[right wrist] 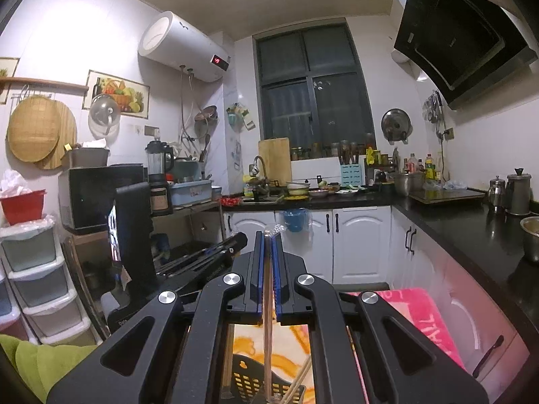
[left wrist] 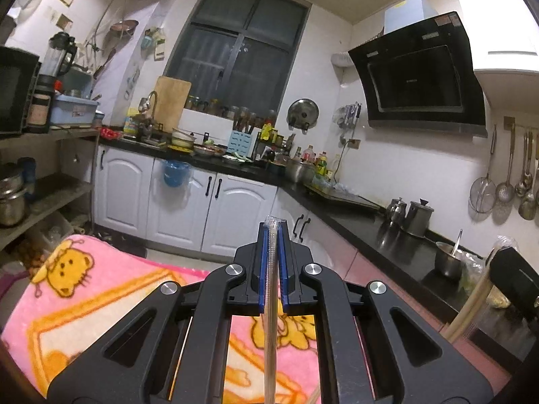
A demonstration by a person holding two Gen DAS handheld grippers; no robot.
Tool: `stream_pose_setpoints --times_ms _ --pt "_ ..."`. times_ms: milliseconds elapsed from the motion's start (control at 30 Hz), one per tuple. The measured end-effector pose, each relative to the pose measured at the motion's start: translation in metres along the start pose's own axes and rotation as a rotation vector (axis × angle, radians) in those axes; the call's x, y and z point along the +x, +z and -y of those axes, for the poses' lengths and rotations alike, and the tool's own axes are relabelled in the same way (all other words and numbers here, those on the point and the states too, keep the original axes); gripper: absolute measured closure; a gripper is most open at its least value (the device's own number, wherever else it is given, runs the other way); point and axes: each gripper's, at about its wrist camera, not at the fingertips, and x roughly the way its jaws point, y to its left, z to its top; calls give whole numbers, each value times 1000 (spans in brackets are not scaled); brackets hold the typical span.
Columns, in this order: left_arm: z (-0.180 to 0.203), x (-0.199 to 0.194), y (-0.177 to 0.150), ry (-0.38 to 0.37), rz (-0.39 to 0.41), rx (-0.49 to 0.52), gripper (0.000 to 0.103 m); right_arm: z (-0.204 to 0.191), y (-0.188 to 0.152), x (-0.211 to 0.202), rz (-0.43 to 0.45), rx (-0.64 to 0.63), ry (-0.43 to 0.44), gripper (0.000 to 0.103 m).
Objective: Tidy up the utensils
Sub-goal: 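Lift both held chopstick pairs and carry them above the green caddy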
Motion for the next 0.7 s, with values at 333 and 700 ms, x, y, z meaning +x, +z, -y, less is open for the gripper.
stream_pose_setpoints --times_ms 333,700 --pt "-9 5 -23 -28 -13 6 100 4 -21 15 -53 24 -10 98" --pt "-22 -6 -34 -59 -77 -13 100 7 -35 23 -98 53 -14 98"
